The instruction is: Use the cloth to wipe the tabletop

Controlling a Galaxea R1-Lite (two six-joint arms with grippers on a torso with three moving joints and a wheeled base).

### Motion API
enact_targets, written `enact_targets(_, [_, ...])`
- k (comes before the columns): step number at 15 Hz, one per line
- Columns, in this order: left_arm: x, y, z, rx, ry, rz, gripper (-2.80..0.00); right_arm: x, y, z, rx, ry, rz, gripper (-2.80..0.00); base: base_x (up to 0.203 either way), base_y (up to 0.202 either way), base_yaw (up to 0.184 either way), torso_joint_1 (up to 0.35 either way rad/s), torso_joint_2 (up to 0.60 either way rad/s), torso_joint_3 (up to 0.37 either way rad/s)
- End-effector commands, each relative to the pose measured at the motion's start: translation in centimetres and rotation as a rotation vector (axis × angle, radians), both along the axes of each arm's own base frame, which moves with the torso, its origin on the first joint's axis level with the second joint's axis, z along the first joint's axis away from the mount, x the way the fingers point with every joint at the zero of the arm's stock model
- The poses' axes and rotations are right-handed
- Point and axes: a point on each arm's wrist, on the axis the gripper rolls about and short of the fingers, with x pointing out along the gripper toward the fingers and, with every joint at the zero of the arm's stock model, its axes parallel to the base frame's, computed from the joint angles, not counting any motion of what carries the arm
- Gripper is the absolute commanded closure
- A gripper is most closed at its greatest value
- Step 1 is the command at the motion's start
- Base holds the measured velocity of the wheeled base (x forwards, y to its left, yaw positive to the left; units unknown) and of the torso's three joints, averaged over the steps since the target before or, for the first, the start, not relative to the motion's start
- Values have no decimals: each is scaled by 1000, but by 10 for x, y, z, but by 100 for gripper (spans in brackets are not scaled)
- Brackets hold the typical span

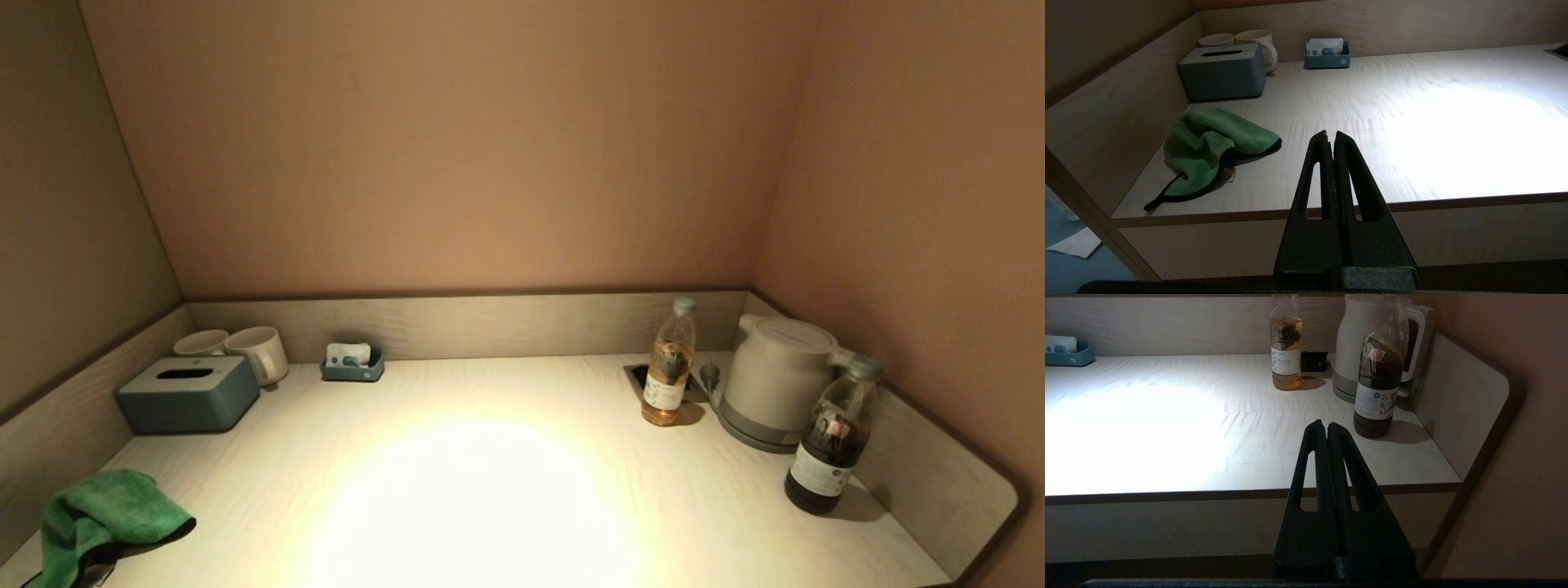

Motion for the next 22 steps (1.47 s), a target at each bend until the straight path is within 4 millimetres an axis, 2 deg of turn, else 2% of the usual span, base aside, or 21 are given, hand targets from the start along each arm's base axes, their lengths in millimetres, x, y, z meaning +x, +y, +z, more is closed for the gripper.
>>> enact_targets(1, [0,0,0,0,-2,0,0,0,0,0,0,1,0,0,0,0,0,0,0,0])
enact_targets(22, [0,0,0,0,-1,0,0,0,0,0,0,1,1,0,0,0,0,0,0,0])
